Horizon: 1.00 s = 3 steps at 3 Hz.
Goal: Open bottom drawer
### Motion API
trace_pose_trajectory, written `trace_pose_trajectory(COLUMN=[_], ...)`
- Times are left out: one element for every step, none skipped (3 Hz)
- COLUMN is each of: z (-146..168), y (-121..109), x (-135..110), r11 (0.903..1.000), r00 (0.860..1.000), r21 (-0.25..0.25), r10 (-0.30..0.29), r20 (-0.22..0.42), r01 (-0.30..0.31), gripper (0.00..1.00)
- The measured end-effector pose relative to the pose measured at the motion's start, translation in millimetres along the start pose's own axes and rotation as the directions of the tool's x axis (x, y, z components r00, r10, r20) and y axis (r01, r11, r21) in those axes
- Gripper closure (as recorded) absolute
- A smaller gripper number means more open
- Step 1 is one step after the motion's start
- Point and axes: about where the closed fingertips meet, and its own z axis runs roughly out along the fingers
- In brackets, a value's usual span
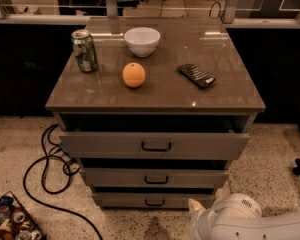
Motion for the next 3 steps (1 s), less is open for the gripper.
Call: trace_pose_trajectory(z=[38.7, 86.1, 86.2], y=[-5.1, -8.2, -8.2], x=[4.2, 2.1, 2.1], r11=[0.9997, 0.9993, 0.9993], r00=[0.999, 1.0, 1.0], r21=[-0.025, -0.037, -0.037], r10=[0.003, 0.006, 0.006], r20=[0.042, 0.004, 0.004], r01=[-0.002, -0.005, -0.005], gripper=[0.0, 0.0, 0.0])
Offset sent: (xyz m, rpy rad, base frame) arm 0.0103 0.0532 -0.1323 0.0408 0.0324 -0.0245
